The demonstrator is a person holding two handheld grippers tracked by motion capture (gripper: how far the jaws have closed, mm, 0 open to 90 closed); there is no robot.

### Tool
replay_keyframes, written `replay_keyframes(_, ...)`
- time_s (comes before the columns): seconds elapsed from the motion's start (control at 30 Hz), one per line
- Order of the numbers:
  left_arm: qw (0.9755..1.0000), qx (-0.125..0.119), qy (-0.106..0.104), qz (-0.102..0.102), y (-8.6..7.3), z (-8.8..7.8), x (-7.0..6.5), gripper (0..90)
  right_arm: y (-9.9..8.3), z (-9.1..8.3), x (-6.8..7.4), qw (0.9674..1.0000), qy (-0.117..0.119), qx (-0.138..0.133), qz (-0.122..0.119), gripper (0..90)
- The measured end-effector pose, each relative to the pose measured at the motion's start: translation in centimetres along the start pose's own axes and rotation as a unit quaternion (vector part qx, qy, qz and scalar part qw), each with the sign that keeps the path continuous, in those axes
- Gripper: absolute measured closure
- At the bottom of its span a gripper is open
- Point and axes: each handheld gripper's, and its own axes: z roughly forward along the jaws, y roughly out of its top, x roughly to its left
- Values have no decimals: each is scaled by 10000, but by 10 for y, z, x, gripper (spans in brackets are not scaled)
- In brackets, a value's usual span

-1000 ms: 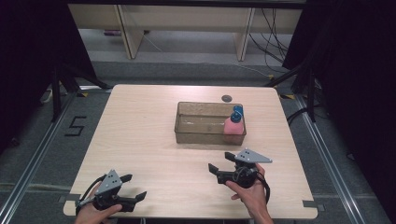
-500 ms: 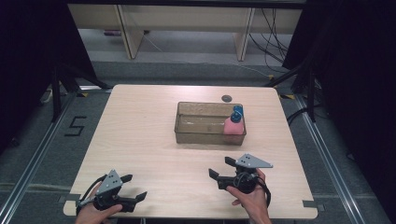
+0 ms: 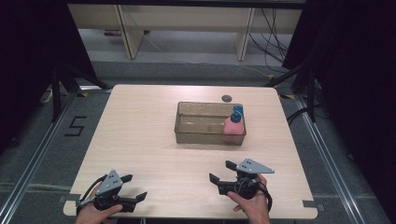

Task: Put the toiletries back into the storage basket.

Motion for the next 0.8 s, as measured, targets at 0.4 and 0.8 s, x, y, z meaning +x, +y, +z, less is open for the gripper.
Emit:
replay_keyframes(0.4, 10000, 56, 10, 48, 0, -1, 0, 147, -7, -5, 1, 9999, -64, 135, -33, 174)
replay_keyframes(0.8, 10000, 60, 11, 50, 0, -1, 0, 147, -13, -9, 6, 9998, -20, 136, -142, 167)
